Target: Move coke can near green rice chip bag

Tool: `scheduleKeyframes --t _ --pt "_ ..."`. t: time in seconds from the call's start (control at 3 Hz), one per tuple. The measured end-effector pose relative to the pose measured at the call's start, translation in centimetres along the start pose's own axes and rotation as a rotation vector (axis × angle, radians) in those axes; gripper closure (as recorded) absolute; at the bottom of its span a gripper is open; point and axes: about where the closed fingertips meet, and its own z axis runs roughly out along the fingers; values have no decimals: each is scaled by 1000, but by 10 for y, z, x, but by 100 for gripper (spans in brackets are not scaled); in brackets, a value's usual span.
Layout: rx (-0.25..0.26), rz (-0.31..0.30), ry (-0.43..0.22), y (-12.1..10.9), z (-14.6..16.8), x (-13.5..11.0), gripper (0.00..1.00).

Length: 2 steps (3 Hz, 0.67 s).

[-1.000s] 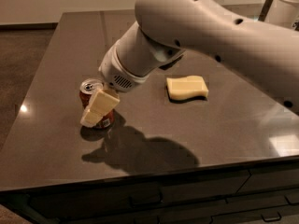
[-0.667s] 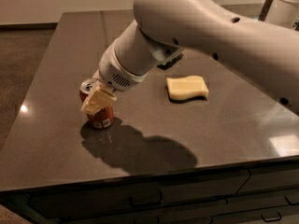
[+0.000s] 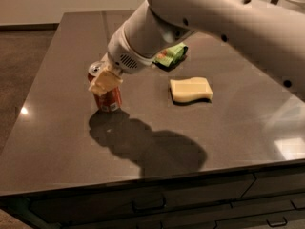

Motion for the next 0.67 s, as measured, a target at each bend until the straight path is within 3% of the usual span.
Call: scheduleKeyframes --t 0.33,0.67 --pt "51 53 -13 -43 -14 -6 100" --pt "82 124 -13 -91 -20 -1 100"
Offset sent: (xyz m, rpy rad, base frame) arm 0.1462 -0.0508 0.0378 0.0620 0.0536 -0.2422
